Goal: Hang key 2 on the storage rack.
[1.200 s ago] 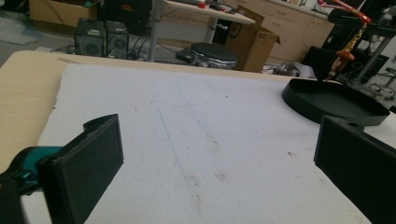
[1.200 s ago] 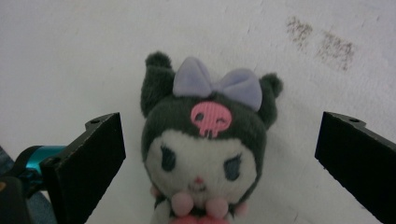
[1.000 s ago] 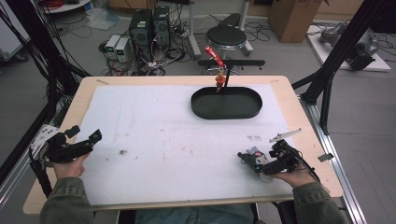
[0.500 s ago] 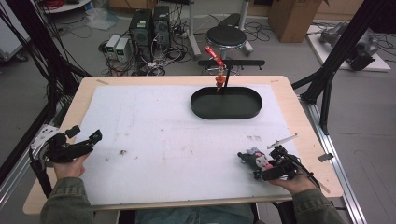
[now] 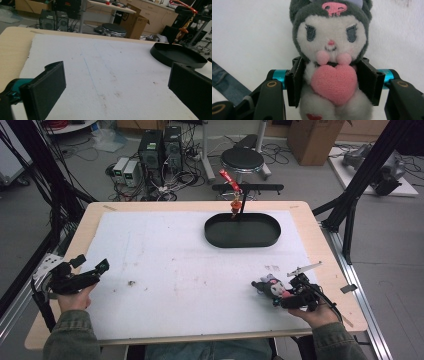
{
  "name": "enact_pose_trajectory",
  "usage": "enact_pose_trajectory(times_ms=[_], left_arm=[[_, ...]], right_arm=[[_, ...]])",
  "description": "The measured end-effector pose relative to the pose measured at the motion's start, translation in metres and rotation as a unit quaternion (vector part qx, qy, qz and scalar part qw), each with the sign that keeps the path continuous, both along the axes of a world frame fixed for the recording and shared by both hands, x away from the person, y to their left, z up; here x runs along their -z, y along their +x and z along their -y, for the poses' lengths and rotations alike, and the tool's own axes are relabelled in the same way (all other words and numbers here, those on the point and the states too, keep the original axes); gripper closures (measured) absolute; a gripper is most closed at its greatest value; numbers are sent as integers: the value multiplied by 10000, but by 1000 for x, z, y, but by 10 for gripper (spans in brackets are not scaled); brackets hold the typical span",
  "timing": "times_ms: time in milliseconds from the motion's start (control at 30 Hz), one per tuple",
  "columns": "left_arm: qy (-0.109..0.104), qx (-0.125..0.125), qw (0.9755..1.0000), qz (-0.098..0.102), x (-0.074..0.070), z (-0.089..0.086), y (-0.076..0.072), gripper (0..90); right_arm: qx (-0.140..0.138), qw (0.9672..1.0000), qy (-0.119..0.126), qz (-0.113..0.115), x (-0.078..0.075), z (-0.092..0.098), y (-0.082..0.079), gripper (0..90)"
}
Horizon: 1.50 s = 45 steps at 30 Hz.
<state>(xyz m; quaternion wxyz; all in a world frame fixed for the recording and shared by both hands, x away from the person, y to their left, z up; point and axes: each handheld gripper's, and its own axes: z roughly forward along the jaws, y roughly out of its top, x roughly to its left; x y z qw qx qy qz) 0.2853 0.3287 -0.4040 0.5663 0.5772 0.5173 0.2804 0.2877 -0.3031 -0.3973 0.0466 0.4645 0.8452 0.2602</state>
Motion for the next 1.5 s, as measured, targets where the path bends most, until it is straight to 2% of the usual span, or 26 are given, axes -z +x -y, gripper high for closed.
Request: enact_pose_trajectory(times_ms=[33,100,167,467,833,1033,1100,1200,1367,1500], left_arm=[[-4,0,10000,12,0,0,0,17],[-5,7,10000,12,0,0,0,18],[-2,7,10000,11,0,0,0,18],[-5,7,10000,12,0,0,0,17],[-26,-4,10000,18,0,-1,1,18],[-25,-12,10000,22,0,-1,1,18],[-16,-10,10000,9,0,-1,1,17],[-20,-17,10000,12,0,-1,1,18],[-31,-20,10000,17,0,-1,1,18],[-36,-28,10000,12,0,-1,1,18]], right_arm=[[0,10000,11,31,-2,-2,0,437],[-67,9997,16,240,-6,-6,1,441],[-90,9995,-23,313,-9,-8,3,441],[-185,9987,21,484,-26,-21,17,439],[-18,9977,125,664,-39,-28,38,440],[112,9959,322,838,-55,-24,49,441],[149,9958,350,831,-57,-24,51,441],[207,9943,594,860,-68,-21,58,442],[240,9933,592,962,-77,-21,66,443],[280,9925,711,955,-86,-21,76,444]])
